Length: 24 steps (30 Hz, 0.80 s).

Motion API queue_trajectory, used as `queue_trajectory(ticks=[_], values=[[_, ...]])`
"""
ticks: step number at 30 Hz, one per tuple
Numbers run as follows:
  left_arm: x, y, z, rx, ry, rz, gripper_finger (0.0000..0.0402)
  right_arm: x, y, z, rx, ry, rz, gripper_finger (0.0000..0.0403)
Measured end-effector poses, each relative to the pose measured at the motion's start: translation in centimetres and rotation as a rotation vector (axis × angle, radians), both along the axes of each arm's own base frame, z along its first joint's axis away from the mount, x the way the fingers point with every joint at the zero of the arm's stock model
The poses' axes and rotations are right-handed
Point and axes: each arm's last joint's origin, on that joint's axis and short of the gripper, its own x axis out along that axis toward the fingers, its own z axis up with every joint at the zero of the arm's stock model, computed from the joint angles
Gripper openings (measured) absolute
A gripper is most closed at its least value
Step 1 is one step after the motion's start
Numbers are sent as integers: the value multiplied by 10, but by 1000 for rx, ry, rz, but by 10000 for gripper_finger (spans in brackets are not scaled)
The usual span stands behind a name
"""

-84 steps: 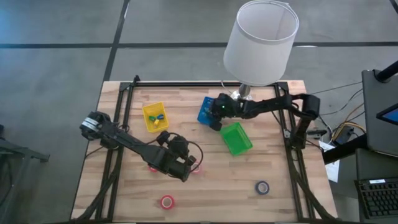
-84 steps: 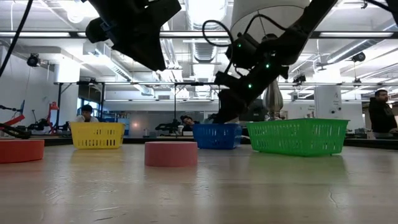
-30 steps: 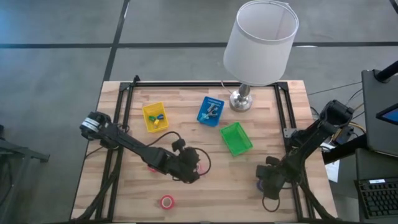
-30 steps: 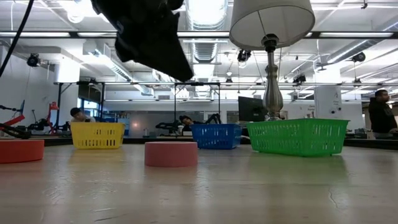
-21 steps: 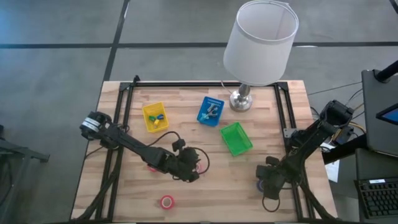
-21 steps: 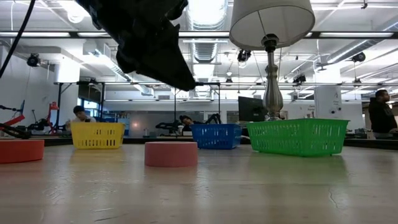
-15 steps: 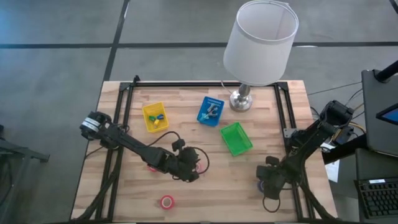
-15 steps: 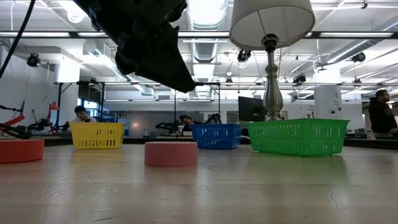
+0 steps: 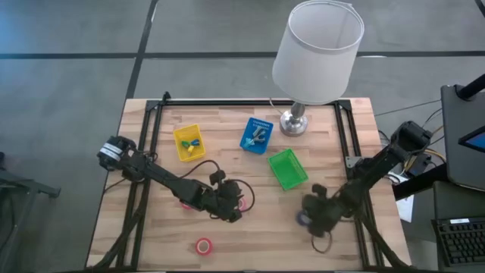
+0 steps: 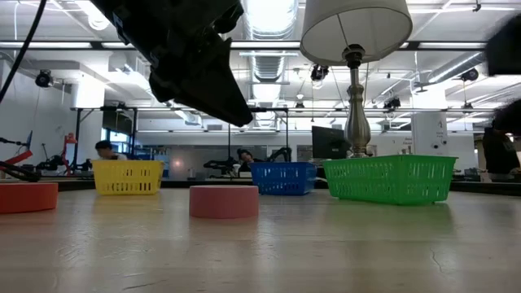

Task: Pick and place Stapler, Stapler remover, tape
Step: Put the purple tape into the green basket

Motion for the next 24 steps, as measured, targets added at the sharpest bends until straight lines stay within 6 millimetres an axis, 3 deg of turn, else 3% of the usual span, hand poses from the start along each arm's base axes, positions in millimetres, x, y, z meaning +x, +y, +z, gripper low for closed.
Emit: queue_trajectory(ticks=[8, 14, 20, 24], values=[[1, 0, 1, -10, -17, 3, 97, 22, -39, 24, -192, -238, -188, 54], [1, 0, 1, -13, -21, 5, 97, 34, -76, 39, -283, -272, -259, 48], [1, 0, 1, -14, -23, 6, 97, 47, -111, 30, -365, -198, -355, 49], [2, -1, 2, -22, -32, 11, 97, 53, -124, 15, -454, -93, -320, 53]])
